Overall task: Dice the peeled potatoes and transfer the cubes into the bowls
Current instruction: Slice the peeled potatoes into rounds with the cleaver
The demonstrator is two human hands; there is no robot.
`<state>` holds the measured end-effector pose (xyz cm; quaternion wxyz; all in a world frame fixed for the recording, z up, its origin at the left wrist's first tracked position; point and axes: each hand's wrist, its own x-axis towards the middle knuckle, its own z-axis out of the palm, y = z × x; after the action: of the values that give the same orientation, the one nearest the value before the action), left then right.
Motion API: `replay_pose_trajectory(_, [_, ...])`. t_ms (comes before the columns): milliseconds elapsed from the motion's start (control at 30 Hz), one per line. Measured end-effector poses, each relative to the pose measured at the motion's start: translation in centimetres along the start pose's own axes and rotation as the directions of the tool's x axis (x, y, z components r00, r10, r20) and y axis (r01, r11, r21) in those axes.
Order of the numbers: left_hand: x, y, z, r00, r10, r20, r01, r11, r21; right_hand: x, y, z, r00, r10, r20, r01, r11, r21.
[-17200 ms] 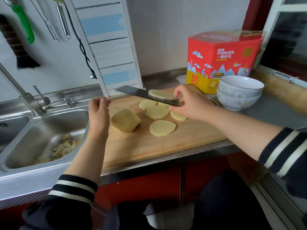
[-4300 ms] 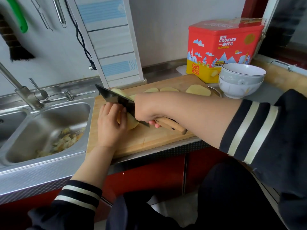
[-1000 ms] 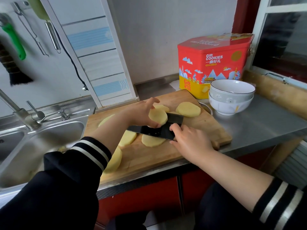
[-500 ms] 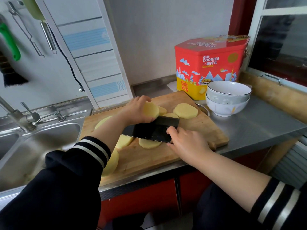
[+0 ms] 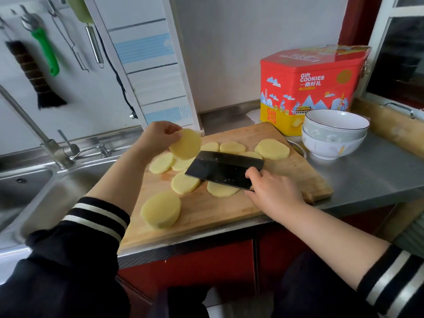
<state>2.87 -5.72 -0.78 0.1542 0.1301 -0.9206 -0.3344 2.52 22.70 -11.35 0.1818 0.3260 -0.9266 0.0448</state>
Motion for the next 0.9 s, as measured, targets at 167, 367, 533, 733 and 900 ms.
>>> replay_pose_trajectory(167, [-1.4, -5.8, -4.2, 0.954, -0.278, 0.116, 0.279, 0.960, 0.007, 0.1, -0.3, -0.2, 1.000, 0.013, 0.012, -0.013, 1.000, -0.005])
replay_pose_trajectory(367, [-3.3, -9.6, -3.5, 0.923, -0.352, 0.156, 0.325, 0.929, 0.175, 0.3, -0.5, -0.4, 0.999, 0.025, 0.020, -0.024, 0.999, -0.024])
replay_pose_trajectory(533, [-4.9, -9.8, -2.3, 0.968, -0.212, 0.132, 0.157, 0.929, 0.336, 0.5, -0.6, -0.2, 0.999, 0.026, 0.039, -0.025, 0.999, -0.021])
replay_pose_trajectory(733, [-8.5, -6.8, -2.7, 0.975, -0.076, 0.211, 0.042, 0.986, 0.161, 0.6, -0.8, -0.4, 0.997, 0.043, 0.064, -0.041, 0.999, -0.033])
replay_pose_trajectory(900, [-7.6, -6.2, -1.2, 0.978, 0.022, 0.206, -0.071, 0.970, 0.231, 0.9, -1.3, -0.7, 0.990, 0.106, 0.093, -0.109, 0.993, 0.033])
